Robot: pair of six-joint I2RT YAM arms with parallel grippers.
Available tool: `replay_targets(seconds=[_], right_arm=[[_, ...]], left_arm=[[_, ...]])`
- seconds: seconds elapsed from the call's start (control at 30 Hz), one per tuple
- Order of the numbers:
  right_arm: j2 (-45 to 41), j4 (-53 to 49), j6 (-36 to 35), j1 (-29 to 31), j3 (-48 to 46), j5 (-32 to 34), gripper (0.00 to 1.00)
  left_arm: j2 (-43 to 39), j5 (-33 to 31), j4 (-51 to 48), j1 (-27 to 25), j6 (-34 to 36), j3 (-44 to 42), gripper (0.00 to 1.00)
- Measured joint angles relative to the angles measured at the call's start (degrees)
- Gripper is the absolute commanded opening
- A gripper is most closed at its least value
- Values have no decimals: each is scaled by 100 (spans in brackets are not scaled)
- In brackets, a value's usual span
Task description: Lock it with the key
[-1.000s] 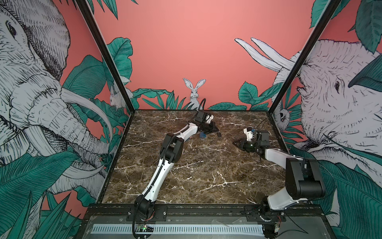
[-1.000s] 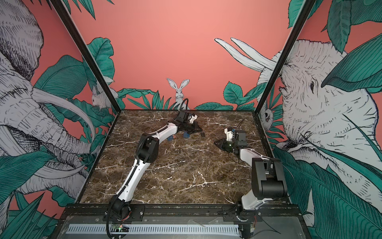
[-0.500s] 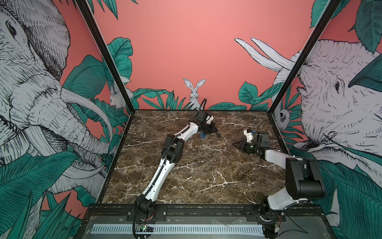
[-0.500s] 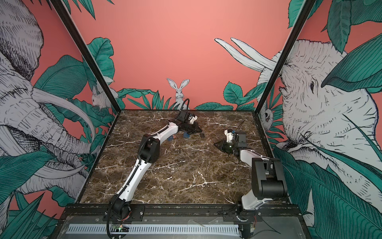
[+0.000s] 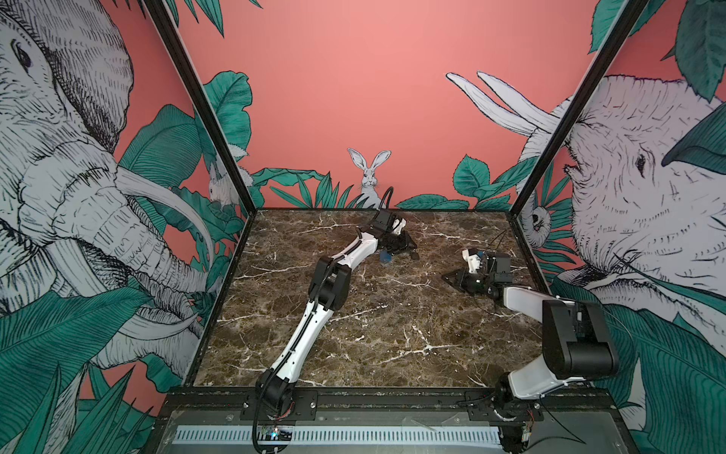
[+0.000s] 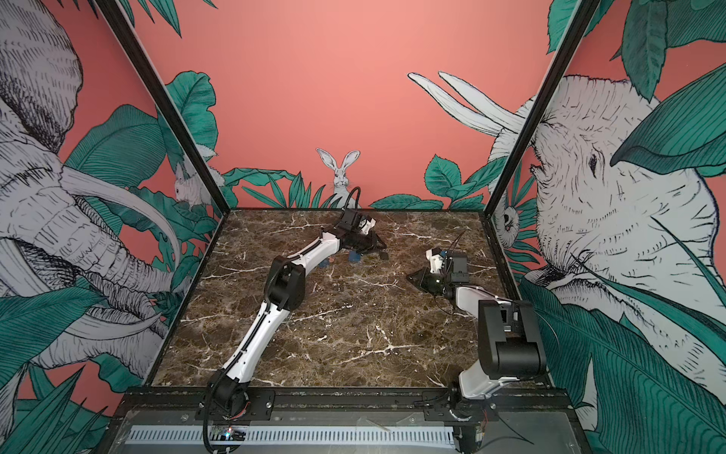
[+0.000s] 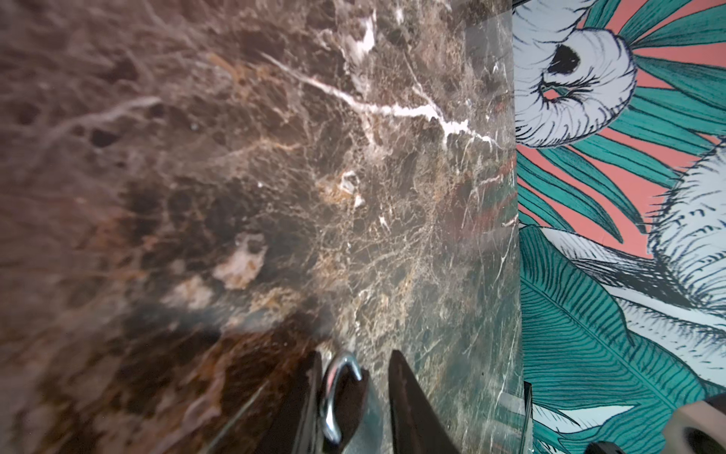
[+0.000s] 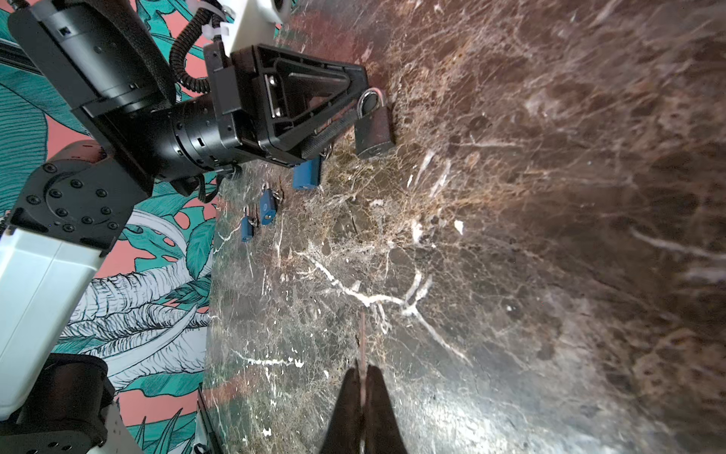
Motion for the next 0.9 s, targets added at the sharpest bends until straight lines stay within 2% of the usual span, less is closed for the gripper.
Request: replay_targets(seconds=[0.13, 0.2, 0.23, 0.43, 0.5, 0.9], right_arm=[[-2, 11, 2, 0, -11, 0, 0], [-4, 17, 2, 0, -11, 0, 0], [-4, 15, 2, 0, -11, 2, 0], [-9, -2, 0, 0, -11, 52, 0], [-9, -7, 9, 0, -11, 98, 0], [149, 28, 389, 0, 437, 817, 0]], left_arm=[[0, -17, -11, 0, -17, 48, 38], [0, -7, -4, 0, -9, 55, 58], [0, -7, 9, 2, 13, 76, 64], [-39, -26, 39, 11, 17, 107, 68], [-48, -24, 46, 31, 57, 107, 90], [-323, -146, -48, 186, 136, 118, 93]])
